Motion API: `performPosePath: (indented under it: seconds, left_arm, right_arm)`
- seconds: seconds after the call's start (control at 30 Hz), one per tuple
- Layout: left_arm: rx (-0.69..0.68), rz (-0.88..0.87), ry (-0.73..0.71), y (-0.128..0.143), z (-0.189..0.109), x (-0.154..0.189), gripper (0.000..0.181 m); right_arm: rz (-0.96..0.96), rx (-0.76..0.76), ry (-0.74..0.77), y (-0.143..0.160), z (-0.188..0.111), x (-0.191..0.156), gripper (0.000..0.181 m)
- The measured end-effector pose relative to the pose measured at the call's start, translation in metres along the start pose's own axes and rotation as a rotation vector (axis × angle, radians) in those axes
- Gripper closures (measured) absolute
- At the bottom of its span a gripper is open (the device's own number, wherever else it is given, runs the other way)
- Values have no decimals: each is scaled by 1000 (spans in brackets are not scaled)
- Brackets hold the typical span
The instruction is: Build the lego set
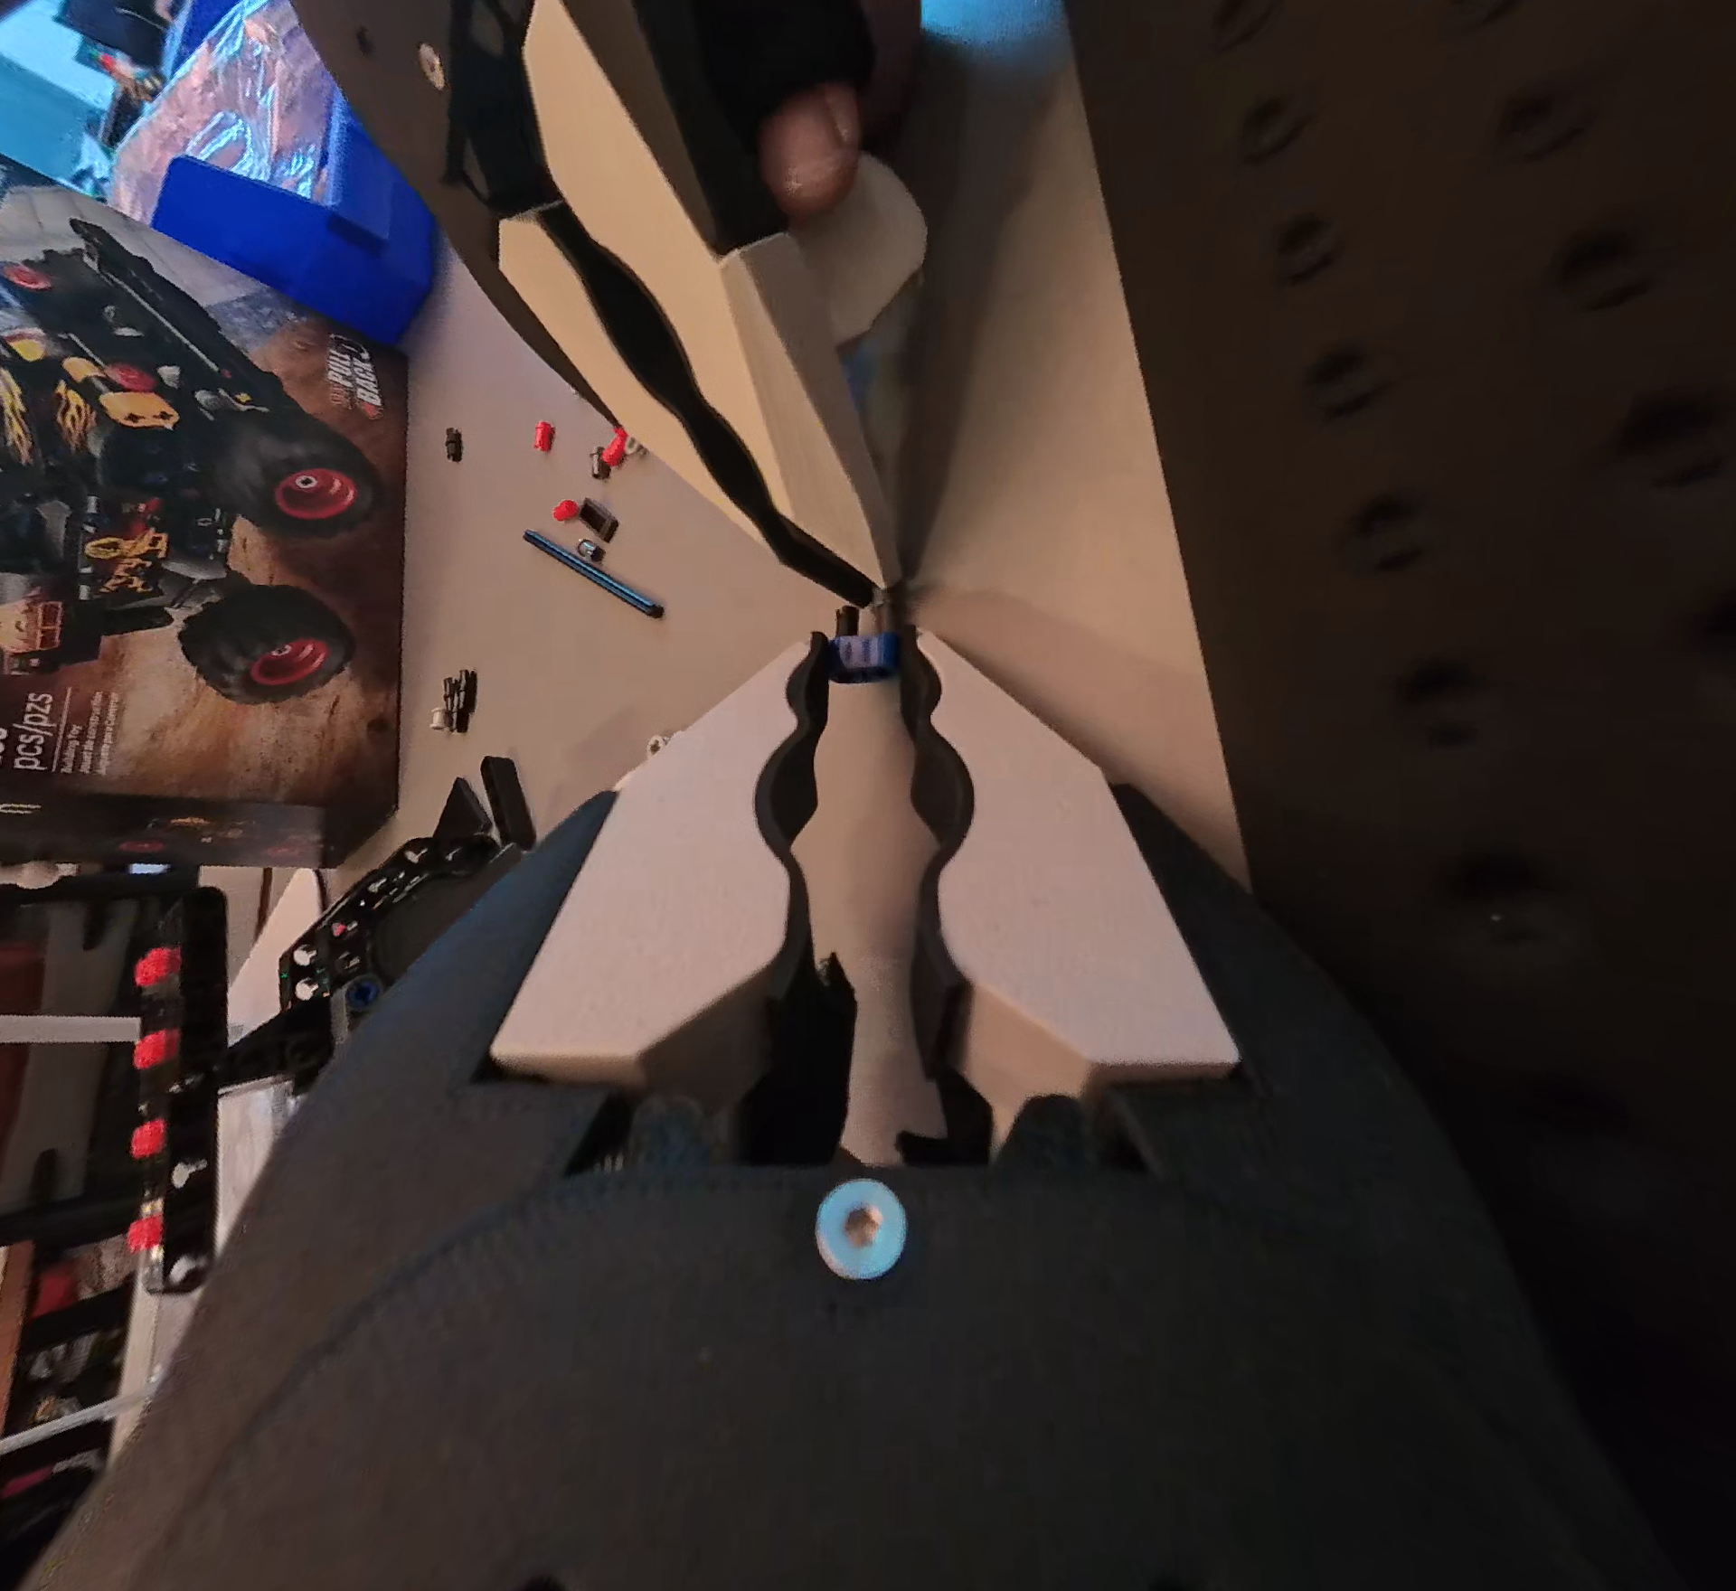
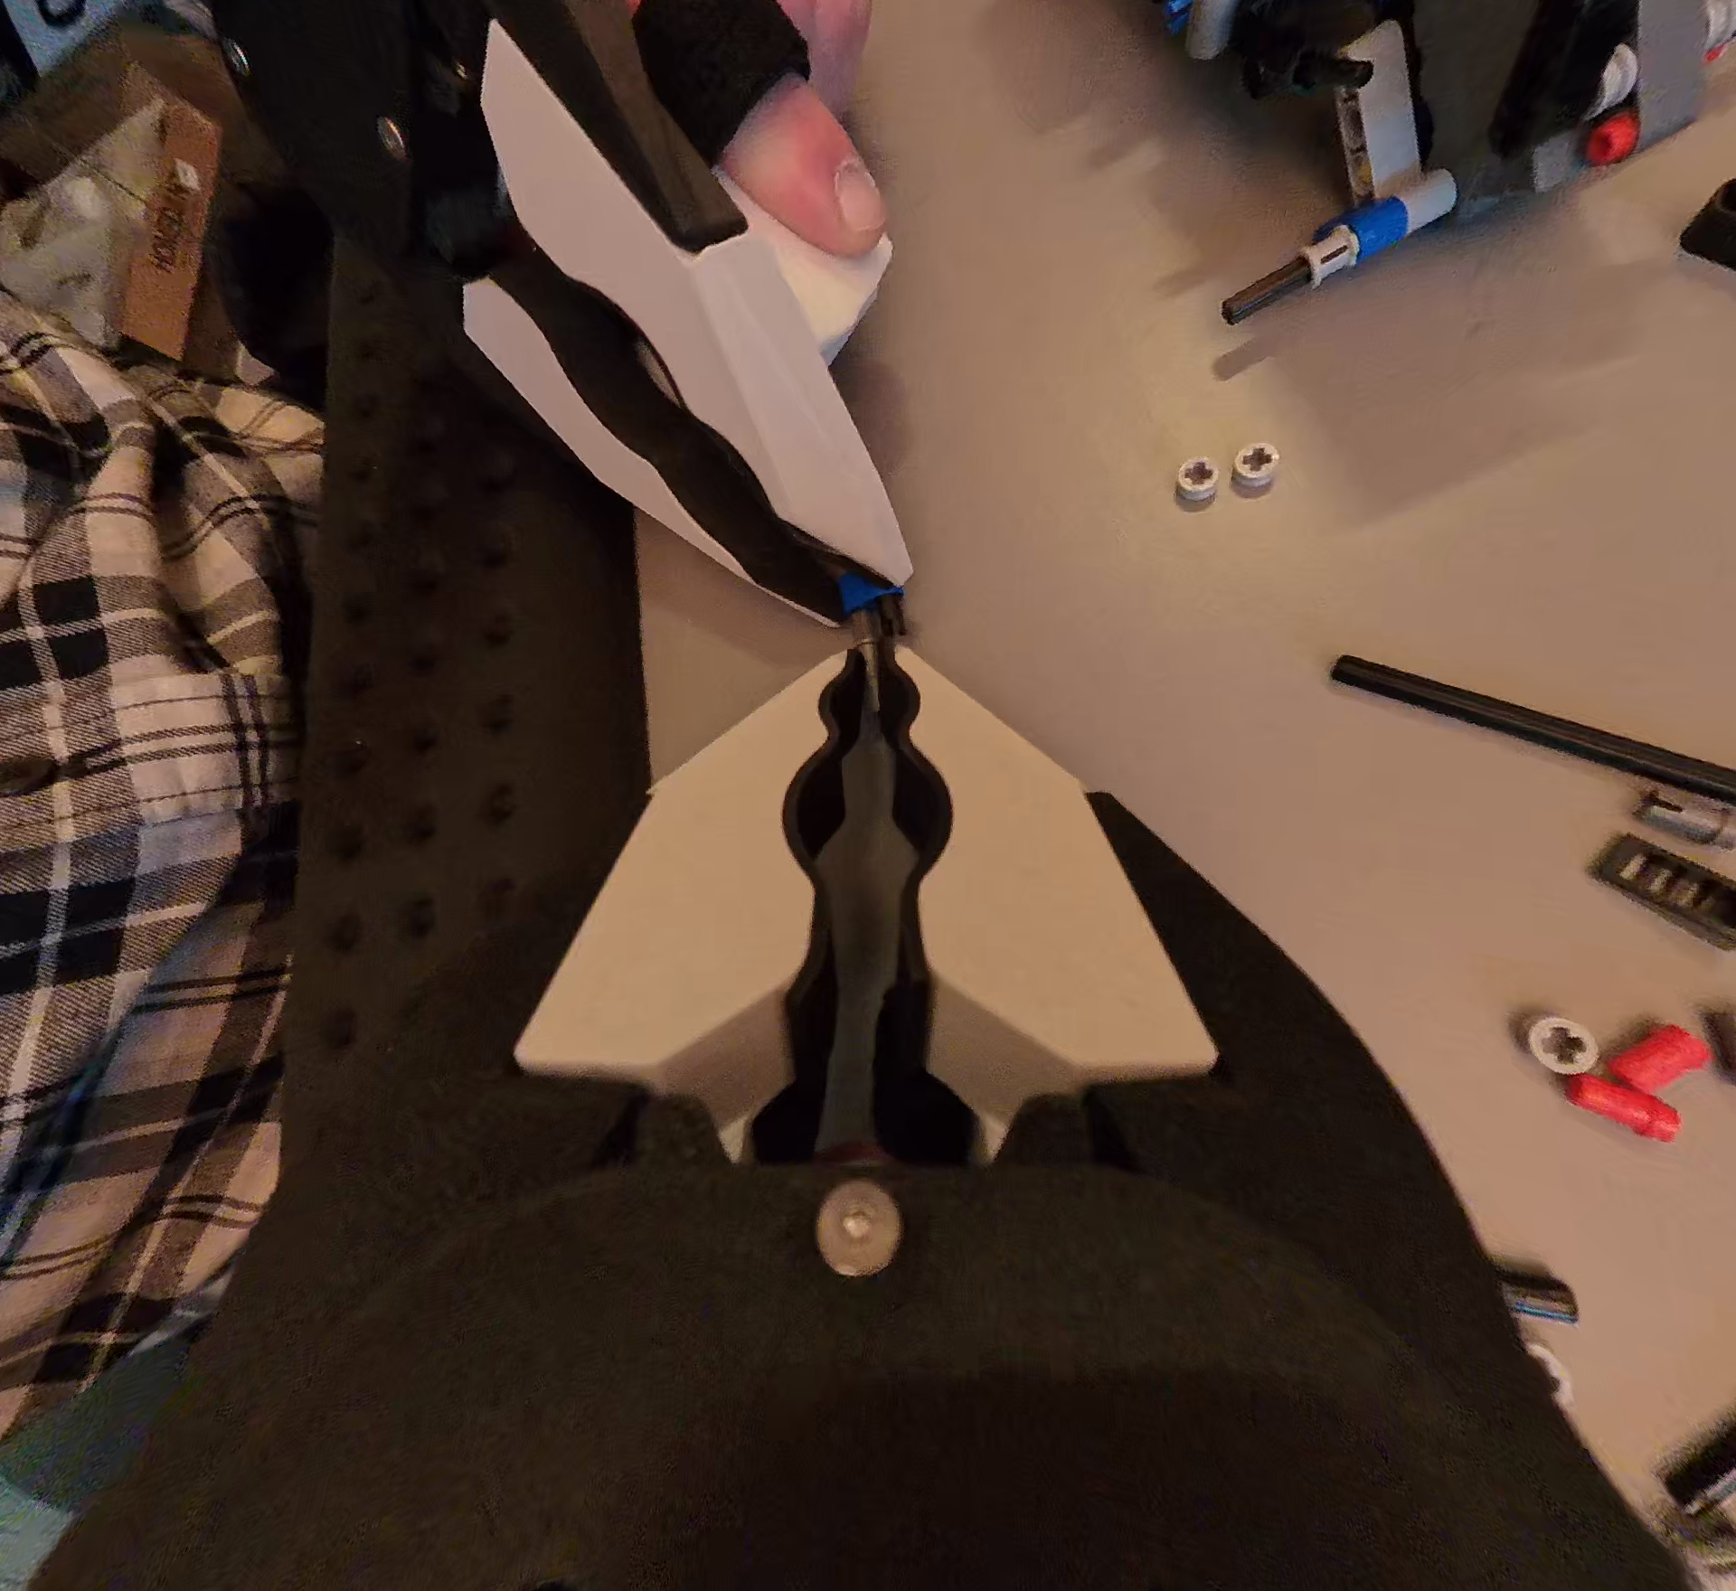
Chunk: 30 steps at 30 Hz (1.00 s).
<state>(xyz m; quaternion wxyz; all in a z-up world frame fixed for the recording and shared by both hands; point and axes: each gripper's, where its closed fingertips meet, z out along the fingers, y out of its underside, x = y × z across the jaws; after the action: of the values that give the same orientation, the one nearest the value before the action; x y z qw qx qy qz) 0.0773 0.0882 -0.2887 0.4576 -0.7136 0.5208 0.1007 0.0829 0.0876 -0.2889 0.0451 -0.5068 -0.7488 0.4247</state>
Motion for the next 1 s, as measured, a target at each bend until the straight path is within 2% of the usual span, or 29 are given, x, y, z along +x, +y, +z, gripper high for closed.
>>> performPosePath:
  seconds: [0.1,0.37,0.57,1.0]
  left_arm:
    - [2,-22,9,0,0,0,167]
    - [10,-235,123,3,1,1,167]
    - [7,-349,197,5,0,2,167]
    - [1,-369,210,6,0,2,167]
  right_arm:
    - [-20,14,16,-1,0,0,181]
    - [-211,21,179,-1,2,2,180]
    - [-287,44,235,-6,1,4,181]
    - [-400,17,300,-6,7,4,181]
